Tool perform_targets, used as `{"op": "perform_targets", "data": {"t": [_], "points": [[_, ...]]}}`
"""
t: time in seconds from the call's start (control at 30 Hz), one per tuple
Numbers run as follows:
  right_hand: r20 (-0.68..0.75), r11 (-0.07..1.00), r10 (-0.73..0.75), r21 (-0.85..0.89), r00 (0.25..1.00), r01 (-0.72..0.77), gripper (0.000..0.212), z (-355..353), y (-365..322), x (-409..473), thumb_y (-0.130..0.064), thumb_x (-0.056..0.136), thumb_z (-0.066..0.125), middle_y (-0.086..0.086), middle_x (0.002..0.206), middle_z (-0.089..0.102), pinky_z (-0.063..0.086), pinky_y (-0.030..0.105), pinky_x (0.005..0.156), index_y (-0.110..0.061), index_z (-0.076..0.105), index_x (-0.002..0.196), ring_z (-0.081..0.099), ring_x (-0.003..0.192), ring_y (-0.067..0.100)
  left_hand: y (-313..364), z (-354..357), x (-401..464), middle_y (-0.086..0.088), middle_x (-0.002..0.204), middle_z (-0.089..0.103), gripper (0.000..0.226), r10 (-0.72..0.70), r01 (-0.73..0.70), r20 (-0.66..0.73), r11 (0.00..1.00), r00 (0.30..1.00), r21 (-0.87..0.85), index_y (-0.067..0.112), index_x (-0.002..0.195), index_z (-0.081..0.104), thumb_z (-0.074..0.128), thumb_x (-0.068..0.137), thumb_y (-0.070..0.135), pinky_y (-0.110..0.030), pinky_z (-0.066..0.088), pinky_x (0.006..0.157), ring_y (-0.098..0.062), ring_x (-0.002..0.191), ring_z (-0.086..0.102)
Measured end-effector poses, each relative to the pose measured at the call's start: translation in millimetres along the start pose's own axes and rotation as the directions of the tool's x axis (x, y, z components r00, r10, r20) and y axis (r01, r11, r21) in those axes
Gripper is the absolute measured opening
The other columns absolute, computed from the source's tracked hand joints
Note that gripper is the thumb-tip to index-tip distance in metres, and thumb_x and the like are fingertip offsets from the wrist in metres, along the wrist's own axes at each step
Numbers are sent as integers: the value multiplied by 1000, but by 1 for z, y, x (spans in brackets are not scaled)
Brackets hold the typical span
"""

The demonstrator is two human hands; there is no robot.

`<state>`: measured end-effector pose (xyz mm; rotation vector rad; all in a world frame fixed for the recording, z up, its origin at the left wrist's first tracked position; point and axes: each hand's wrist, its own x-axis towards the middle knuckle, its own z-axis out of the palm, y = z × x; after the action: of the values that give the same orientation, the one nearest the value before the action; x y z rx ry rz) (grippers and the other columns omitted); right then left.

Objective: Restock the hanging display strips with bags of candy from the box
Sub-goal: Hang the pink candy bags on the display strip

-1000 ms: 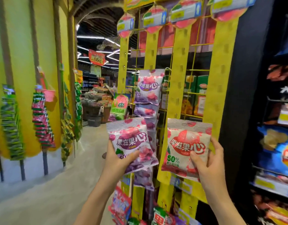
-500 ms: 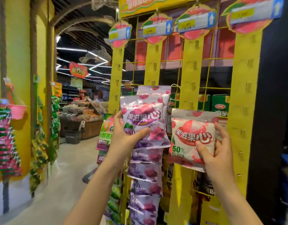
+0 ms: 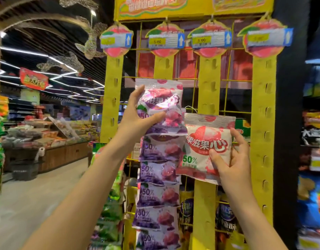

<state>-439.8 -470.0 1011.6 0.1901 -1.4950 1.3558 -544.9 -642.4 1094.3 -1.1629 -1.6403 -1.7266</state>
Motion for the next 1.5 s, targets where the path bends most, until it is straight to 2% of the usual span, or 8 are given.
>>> {"op": "perform_targets", "data": {"t": [0.27, 0.47, 0.83, 1.0, 1.13, 1.27, 1.37, 1.5], "points": [[-50, 998, -4, -68, 999, 0, 59, -6, -4, -7, -3, 87, 57, -1, 117, 58, 55, 17, 57, -52, 38, 113, 67, 93, 8, -5, 8, 37, 12, 151, 24, 79, 21, -18, 76, 999, 997, -43, 30, 143, 25, 72, 80, 27, -23, 25, 102, 3, 122, 25], [-78, 996, -2, -85, 997, -5, 61, -14, -6, -8, -4, 86, 58, 4, 123, 56, 57, 22, 61, -59, 41, 107, 64, 103, 16, -15, 15, 49, 10, 153, 21, 80, -26, 32, 122, 998, 992, -48, 28, 145, 23, 71, 81, 29, -28, 27, 102, -12, 139, 23], [-70, 993, 6, -114, 998, -14, 63, -15, -7, -12, -3, 86, 58, 5, 124, 55, 58, 25, 61, -60, 40, 106, 64, 103, 18, -24, 16, 44, 5, 152, 26, 84, -92, 94, 127, 995, 988, -17, 26, 145, 23, 73, 79, 27, -29, 32, 99, -16, 134, 31], [-70, 990, -8, -141, 998, -2, 62, -15, -7, -14, -4, 87, 57, 6, 126, 55, 59, 25, 66, -59, 39, 108, 62, 107, 19, -24, 15, 40, 5, 153, 24, 85, -112, 111, 133, 994, 985, 18, 28, 146, 22, 74, 78, 29, -38, 31, 108, -19, 138, 29], [-77, 990, -9, -139, 997, -2, 61, -16, -7, -17, -4, 87, 57, 2, 123, 56, 58, 22, 65, -57, 38, 109, 63, 105, 17, -24, 14, 36, 7, 154, 23, 87, -87, 78, 139, 995, 986, 67, 27, 147, 19, 73, 79, 28, -28, 27, 102, -16, 139, 26], [-88, 991, -5, -135, 996, -7, 59, -17, -7, -19, -3, 87, 57, 3, 123, 56, 58, 22, 66, -52, 38, 114, 62, 106, 18, -23, 15, 31, 6, 155, 22, 88, -55, 39, 130, 992, 990, 119, 24, 149, 16, 72, 81, 27, -30, 25, 109, -14, 141, 22], [-97, 989, -4, -145, 995, -11, 59, -18, -5, -20, -3, 87, 57, 2, 122, 56, 58, 22, 65, -50, 37, 117, 63, 106, 18, -22, 16, 27, -2, 151, 27, 87, -37, 18, 92, 979, 995, 203, 22, 148, 17, 71, 81, 29, -30, 27, 108, -17, 138, 28], [-108, 987, -1, -162, 994, -16, 59, -21, -3, -25, -4, 87, 58, 3, 121, 58, 58, 22, 67, -50, 37, 117, 63, 104, 17, -22, 16, 17, -9, 139, 29, 79, 12, -24, 40, 950, 999, 312, 18, 144, 25, 71, 81, 31, -16, 24, 97, -18, 125, 39]]}}
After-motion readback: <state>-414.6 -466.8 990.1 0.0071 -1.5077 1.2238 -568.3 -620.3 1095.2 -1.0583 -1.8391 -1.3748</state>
